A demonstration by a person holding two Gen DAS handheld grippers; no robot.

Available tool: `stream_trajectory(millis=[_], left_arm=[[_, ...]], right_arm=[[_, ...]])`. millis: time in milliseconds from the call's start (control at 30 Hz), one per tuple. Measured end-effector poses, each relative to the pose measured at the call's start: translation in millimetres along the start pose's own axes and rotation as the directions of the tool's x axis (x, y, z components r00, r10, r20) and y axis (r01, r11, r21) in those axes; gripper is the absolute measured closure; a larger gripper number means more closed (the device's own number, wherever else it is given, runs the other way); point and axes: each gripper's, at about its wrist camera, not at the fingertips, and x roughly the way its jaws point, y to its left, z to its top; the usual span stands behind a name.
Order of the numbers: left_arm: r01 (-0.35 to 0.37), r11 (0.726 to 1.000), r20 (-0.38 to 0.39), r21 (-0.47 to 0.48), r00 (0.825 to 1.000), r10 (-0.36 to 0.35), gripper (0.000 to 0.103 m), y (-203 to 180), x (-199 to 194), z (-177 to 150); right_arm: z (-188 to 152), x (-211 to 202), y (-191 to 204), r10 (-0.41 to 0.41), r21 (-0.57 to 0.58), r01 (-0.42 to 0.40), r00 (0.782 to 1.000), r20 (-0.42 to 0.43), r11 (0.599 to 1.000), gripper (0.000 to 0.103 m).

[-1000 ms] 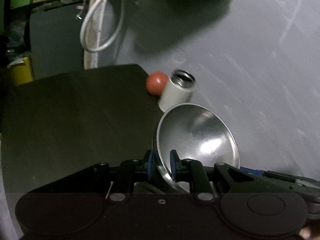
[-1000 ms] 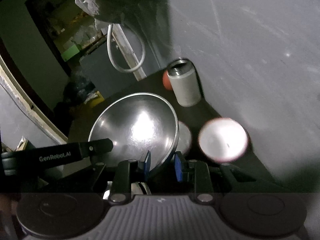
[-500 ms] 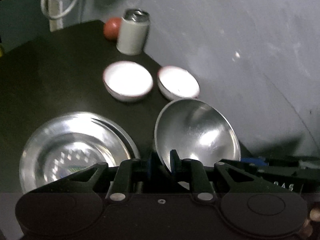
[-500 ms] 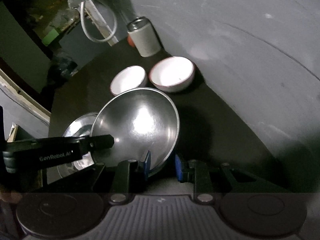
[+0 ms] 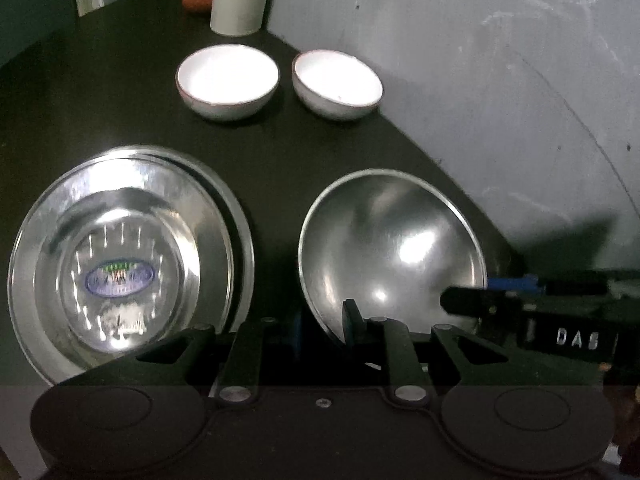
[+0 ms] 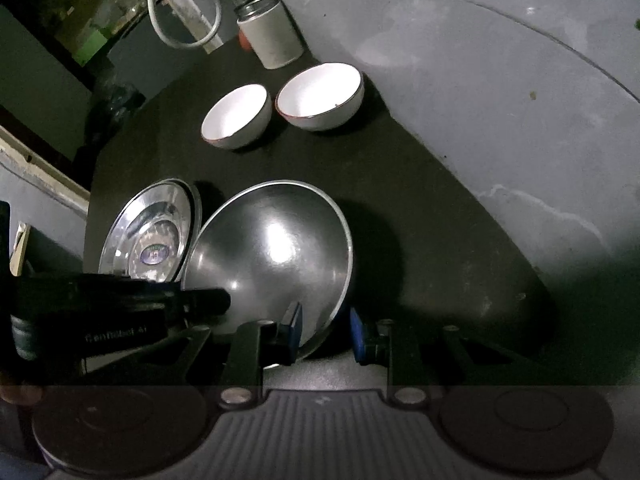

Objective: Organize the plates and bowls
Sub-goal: 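Lift the steel bowl with both grippers and carry it beside the plate stack, then lower the steel bowl onto the table beside the plates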

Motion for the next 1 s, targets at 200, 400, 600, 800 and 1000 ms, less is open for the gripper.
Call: stream_trajectory(millis=[200,400,600,800,1000], left_arm=[[-0.008,1.0,-0.011,-0.019,1.0,0.008,0.081,4.0,-4.8,-1.1],[-0.01,0.999,-0.025,-0.033,1.0,0.009,0.081,7.9,-7.8,-2.6],[-0.007,1.0,-0.027,-0.026,1.0,0.006,0.078,6.7,-6.6,-1.6],[-0.015,1.0,-0.025,-0.018,1.0,0.014,0.069,8.2,-7.5,-1.8],[-0.011,1.0,-0.003,-0.012,1.0,0.011,0.053,8.9,-14.0,-5.2]], right_arm=[[4.3,3.5,7.2,0.009,-0.044,-0.01,1.0,-0.027,0.999,0.074],[6.8,3.9,12.7,0.02,-0.065,-0.023,0.999,-0.041,0.998,0.074],[8.1,3.5,12.8,0.019,-0.061,-0.021,0.999,-0.037,0.998,0.071],[8.4,1.1,12.5,0.007,-0.051,-0.008,1.0,-0.019,0.999,0.068],[12.0,-3.4,8.9,-0.019,-0.045,0.02,1.0,0.01,0.999,0.048]])
